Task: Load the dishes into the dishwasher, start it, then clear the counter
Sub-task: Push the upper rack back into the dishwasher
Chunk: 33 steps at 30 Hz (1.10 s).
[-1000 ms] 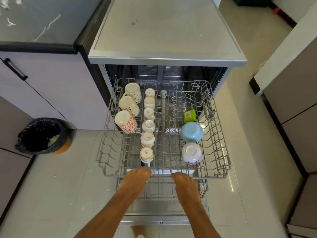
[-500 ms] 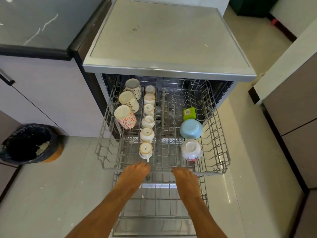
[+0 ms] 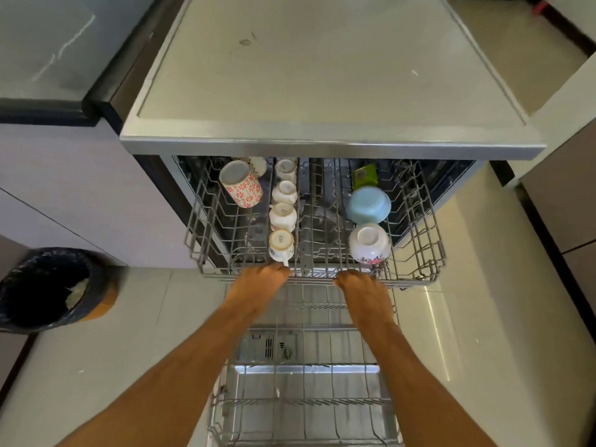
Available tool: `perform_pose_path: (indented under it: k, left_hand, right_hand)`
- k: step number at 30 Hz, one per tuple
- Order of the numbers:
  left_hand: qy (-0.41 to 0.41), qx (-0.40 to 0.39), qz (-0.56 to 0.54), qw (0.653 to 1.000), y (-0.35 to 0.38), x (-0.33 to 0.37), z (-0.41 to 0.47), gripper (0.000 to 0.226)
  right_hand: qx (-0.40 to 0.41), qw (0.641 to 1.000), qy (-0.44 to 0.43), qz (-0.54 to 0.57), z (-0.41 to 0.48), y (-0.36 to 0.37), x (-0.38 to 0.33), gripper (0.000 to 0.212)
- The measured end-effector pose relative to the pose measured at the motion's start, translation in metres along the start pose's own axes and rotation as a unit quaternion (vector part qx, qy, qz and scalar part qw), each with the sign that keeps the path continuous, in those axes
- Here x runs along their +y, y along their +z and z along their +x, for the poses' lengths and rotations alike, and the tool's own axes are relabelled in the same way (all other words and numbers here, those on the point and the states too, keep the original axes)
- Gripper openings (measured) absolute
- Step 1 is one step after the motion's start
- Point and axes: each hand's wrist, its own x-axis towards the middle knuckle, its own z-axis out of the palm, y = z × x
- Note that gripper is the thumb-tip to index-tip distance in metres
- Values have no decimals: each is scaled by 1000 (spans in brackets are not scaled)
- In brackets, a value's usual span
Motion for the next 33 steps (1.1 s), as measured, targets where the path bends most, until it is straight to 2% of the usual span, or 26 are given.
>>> perform_pose_path:
  k: [5,9,15,21,24,33]
  left_hand:
    - [42,9,47,998,-1,-6,6,54]
    - [13,16,34,999,-5,-7,18,56]
    - [-52,53,35,997,-17,-18,66,27]
    - [-19,60,92,994,-19,-30,84,39]
    - [-29,66,121,990,-24,-37,101,40]
    - [-44,97,91,990,-26,-56,146,47]
  right_hand:
    - [-13,999,-22,-32,11,0,13,28]
    - [-13,1000,-16,-6,27,-10,14,25]
    - [9,999,-23,-46,82,-23,16,23]
    - [10,995,-61,-80,106,-19,27,22]
    - [15,993,-70,-89,125,-26,28,25]
    - [19,995,-54,-80,177,-29,38,27]
